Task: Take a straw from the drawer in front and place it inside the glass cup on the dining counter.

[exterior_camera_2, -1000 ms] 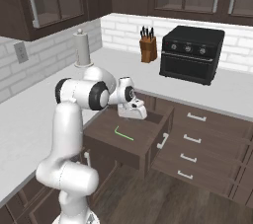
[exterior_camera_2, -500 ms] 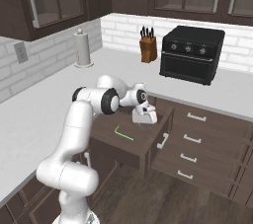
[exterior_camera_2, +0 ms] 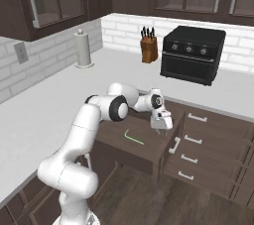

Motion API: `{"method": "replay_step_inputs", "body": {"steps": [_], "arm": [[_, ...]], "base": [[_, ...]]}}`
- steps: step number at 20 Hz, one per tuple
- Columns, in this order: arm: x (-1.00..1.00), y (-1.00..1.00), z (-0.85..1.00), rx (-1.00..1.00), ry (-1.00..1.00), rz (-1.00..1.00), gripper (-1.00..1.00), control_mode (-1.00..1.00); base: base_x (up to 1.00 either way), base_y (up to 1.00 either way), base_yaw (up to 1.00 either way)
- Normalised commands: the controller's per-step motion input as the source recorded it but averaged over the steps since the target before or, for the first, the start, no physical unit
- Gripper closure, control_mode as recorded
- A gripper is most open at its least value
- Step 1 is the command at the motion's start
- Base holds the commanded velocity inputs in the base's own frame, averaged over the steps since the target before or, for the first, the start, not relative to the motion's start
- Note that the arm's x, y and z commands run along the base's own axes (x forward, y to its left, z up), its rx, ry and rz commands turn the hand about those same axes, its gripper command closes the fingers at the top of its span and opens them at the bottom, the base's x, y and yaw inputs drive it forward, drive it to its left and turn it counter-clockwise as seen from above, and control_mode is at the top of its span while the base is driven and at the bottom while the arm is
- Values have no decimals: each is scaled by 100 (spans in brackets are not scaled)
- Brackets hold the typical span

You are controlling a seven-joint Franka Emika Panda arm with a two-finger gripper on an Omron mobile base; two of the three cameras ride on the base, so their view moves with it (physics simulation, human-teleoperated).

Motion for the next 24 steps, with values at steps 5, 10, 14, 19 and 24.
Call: {"method": "replay_step_inputs", "body": {"steps": [5,10,14,19,24], "arm": [[-69,-100,0,-21,-28,-17,-100,-100],[-68,-1,34,-5,-37,-2,-100,-100],[-50,97,67,-2,-32,16,-100,-100],[-20,100,52,-4,-16,22,-100,-100],[0,88,13,0,-8,20,-100,-100]], "base": [[0,0,0],[0,0,0],[0,0,0],[0,0,0],[0,0,0]]}}
